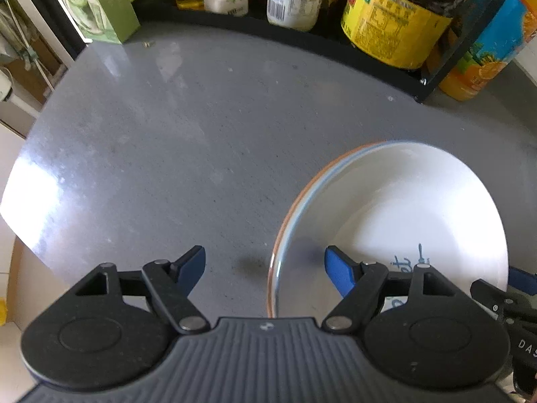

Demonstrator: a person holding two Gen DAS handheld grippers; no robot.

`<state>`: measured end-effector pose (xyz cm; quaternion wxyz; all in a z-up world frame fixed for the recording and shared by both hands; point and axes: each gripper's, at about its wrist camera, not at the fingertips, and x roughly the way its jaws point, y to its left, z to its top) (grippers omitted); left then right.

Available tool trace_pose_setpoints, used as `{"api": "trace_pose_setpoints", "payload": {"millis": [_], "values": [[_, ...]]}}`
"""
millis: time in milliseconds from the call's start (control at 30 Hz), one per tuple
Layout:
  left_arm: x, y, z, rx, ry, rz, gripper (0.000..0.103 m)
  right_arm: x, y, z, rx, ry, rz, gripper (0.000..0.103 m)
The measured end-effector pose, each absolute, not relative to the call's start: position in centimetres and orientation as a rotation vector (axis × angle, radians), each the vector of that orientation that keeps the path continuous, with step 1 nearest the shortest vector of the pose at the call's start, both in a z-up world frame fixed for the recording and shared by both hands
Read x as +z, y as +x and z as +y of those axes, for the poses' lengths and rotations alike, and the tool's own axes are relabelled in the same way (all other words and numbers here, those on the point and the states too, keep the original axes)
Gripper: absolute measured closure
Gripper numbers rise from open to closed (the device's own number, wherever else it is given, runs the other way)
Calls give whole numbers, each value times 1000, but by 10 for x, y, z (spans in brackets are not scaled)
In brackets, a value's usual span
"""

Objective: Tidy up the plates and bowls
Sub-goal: 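Open both grippers to release the 'Sweet' plate on the stack, then move both grippers to the rim of the white 'BAKERY' plate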

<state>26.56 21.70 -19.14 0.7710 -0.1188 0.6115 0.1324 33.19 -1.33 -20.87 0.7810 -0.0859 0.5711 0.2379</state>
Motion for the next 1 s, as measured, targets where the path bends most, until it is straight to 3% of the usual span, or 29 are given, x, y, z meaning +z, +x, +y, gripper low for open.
{"api": "trace_pose_setpoints", "payload": {"millis": [333, 1000], "values": [[-149, 284, 196, 213, -290, 1250, 26, -172, 343, -52, 522, -2, 1177, 48], [-97, 336, 60, -63, -157, 1150, 26, -96, 340, -181, 302, 222, 951, 47]]}}
